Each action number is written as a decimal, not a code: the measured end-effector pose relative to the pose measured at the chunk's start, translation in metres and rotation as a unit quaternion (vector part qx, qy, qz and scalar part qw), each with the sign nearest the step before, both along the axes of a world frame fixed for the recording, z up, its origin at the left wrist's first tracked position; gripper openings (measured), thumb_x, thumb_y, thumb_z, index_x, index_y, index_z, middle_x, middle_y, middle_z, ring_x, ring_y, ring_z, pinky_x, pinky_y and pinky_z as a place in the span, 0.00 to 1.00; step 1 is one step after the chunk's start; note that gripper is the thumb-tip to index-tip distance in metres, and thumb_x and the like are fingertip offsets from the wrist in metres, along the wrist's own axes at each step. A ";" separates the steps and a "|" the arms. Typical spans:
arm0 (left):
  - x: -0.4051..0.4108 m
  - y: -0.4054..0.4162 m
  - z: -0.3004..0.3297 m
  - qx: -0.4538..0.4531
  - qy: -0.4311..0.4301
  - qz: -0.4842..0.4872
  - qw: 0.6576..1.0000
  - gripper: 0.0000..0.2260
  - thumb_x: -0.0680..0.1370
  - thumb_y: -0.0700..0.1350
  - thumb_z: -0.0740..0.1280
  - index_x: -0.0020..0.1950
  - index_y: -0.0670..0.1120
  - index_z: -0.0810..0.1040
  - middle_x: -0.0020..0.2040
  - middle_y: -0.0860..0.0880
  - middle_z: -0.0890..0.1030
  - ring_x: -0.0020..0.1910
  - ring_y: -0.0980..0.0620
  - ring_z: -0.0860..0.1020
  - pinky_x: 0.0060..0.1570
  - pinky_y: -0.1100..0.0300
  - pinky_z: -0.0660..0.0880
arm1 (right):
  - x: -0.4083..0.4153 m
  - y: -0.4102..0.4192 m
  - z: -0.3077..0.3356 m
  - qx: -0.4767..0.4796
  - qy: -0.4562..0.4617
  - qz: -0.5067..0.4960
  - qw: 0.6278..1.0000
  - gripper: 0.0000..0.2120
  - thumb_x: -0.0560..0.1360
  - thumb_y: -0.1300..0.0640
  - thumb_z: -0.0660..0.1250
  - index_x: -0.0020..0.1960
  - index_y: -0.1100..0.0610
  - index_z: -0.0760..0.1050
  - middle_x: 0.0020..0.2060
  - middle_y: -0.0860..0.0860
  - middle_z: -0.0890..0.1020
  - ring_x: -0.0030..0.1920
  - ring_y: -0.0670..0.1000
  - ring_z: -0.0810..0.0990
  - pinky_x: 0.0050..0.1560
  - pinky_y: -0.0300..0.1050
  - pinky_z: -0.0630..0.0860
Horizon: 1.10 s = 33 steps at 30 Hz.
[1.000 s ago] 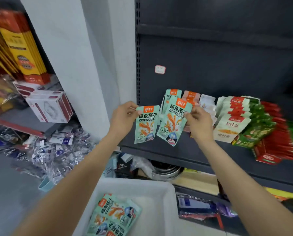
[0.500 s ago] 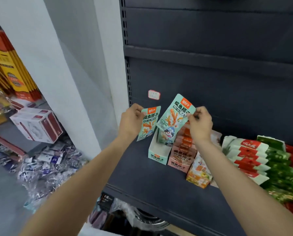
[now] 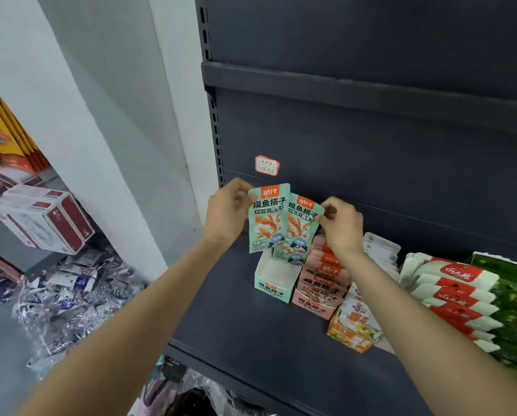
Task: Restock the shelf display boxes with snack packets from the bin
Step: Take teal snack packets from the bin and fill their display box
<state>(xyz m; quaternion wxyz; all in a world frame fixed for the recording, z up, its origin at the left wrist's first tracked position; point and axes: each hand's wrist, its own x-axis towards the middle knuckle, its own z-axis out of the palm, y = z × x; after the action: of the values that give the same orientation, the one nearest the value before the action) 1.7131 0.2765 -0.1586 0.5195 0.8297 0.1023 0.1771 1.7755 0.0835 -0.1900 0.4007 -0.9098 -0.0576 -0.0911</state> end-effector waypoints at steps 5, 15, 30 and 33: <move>0.009 -0.006 -0.010 -0.030 -0.003 -0.042 0.999 0.06 0.79 0.41 0.63 0.43 0.49 0.72 0.47 0.49 0.82 0.47 0.52 0.82 0.45 0.58 0.81 | -0.001 -0.003 -0.008 -0.082 0.011 0.021 0.996 0.07 0.76 0.61 0.66 0.51 0.54 0.79 0.49 0.51 0.83 0.50 0.52 0.80 0.46 0.44 0.75; 0.041 -0.032 -0.042 0.051 0.031 -0.093 0.994 0.04 0.78 0.38 0.64 0.44 0.44 0.74 0.46 0.45 0.83 0.39 0.58 0.79 0.37 0.72 0.76 | 0.003 -0.022 -0.018 -0.037 0.067 0.050 0.996 0.10 0.76 0.63 0.66 0.56 0.56 0.80 0.50 0.51 0.83 0.50 0.47 0.80 0.54 0.39 0.74; 0.055 -0.035 -0.067 0.136 0.064 -0.059 0.987 0.08 0.77 0.39 0.66 0.55 0.46 0.74 0.54 0.47 0.79 0.49 0.51 0.78 0.46 0.58 0.77 | 0.002 -0.011 -0.021 -0.085 0.052 0.080 0.992 0.14 0.77 0.58 0.65 0.62 0.54 0.76 0.57 0.51 0.79 0.54 0.49 0.79 0.56 0.50 0.76; 0.043 -0.034 -0.061 0.157 0.050 -0.058 0.985 0.09 0.77 0.41 0.66 0.57 0.47 0.74 0.57 0.49 0.77 0.53 0.52 0.78 0.51 0.56 0.78 | -0.009 -0.007 -0.016 -0.102 0.035 0.077 0.991 0.14 0.77 0.58 0.64 0.63 0.53 0.75 0.59 0.53 0.76 0.54 0.51 0.78 0.55 0.49 0.76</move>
<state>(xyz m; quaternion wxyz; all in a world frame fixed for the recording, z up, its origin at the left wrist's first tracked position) 1.7561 0.2422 -0.2192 0.3865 0.9132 0.0504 0.1190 1.7661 0.0760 -0.2058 0.3134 -0.9414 -0.1229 -0.0218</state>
